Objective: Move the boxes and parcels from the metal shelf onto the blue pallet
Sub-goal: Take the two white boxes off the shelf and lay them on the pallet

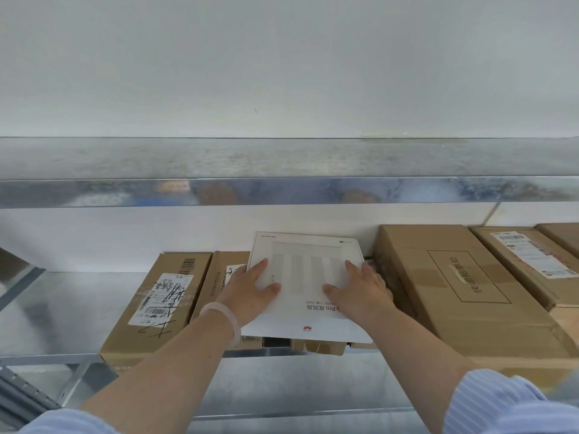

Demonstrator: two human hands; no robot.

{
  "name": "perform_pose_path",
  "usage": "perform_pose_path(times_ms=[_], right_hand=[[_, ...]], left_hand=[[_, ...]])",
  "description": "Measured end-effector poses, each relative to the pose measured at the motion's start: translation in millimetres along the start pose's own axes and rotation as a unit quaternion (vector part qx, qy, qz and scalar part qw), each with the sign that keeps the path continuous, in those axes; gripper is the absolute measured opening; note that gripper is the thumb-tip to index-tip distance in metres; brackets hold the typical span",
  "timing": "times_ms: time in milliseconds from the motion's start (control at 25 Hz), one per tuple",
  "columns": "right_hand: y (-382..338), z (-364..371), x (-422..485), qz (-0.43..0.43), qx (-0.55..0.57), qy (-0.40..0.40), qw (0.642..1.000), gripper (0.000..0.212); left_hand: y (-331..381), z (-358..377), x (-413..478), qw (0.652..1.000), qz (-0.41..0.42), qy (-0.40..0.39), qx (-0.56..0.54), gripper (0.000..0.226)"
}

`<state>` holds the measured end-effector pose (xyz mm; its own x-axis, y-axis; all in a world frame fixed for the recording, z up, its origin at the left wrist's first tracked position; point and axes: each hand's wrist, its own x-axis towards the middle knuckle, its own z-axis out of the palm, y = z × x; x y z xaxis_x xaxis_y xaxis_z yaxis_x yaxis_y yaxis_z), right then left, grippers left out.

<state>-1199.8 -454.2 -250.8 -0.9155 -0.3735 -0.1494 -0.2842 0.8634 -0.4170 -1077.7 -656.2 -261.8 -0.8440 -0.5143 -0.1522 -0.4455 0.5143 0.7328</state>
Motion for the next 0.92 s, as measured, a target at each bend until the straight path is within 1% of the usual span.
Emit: perform_pose_path(times_ms=[80, 200, 280, 360, 440, 560, 680, 800, 920], right_hand=[[7, -3, 5, -0.002, 0.025, -0.014, 1.000, 0.091], [20, -4, 9, 0.007, 0.096, -0.048, 0.994, 0.095], [24, -4, 7, 0.003, 0.126, -0.064, 0.990, 0.096], [22, -4, 2, -0.013, 0.129, -0.054, 0.990, 0.096], [15, -5, -4, -0.029, 0.120, -0.038, 0.992, 0.095], [-11, -7, -14, -0.060, 0.091, -0.033, 0.994, 0.094], [-52, 2, -26, -0.118, 0.086, -0.047, 0.988, 0.093], [-99, 24, -43, -0.181, 0.075, -0.068, 0.978, 0.093], [-152, 57, -71, -0.262, 0.051, -0.116, 0.957, 0.094]], left_hand=[[0, 1, 1, 1.000, -0.003, 0.000, -0.015, 0.068], [4, -1, 6, 0.998, -0.012, -0.013, -0.054, 0.075], [5, -1, 5, 0.999, -0.008, -0.016, -0.036, 0.082], [4, -1, 1, 1.000, -0.008, -0.002, -0.026, 0.087], [0, -5, -8, 0.999, -0.012, 0.015, -0.033, 0.087], [-10, -27, -27, 0.997, -0.026, 0.064, -0.018, 0.087], [-34, -60, -56, 0.992, -0.045, 0.120, 0.015, 0.090], [-67, -91, -97, 0.981, -0.076, 0.180, 0.000, 0.094], [-108, -115, -156, 0.958, -0.128, 0.258, -0.011, 0.094]])
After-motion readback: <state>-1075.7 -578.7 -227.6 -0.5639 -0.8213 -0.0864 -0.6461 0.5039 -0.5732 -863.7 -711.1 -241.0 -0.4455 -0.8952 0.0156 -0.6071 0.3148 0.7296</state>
